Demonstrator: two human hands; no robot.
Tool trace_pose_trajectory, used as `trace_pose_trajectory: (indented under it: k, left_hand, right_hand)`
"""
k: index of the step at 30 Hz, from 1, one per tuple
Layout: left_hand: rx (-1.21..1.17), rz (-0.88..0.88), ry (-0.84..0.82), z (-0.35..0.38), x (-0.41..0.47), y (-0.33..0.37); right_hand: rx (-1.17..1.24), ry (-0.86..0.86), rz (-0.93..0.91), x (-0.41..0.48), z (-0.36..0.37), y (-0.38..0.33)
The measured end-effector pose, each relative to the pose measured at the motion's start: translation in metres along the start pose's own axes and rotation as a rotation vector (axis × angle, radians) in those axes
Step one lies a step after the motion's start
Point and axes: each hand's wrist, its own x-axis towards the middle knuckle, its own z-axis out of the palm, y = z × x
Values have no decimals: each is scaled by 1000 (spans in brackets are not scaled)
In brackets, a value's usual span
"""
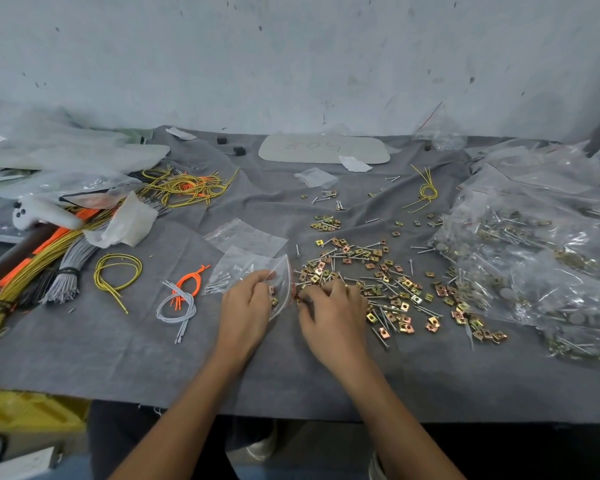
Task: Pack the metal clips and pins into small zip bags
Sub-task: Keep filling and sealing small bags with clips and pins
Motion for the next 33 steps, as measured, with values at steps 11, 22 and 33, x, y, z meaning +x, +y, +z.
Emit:
trace_pose_trajectory:
  k: [11,22,33]
  left_hand:
    - [43,25,-32,1,-2,4]
    - [323,163,-142,-2,-12,3]
    - [474,302,-95,-19,-43,-6]
  right_hand:
    - [440,123,-112,-4,-5,-2]
    - [450,-27,-130,-2,-4,-1]
    - [370,51,-79,-2,-5,2]
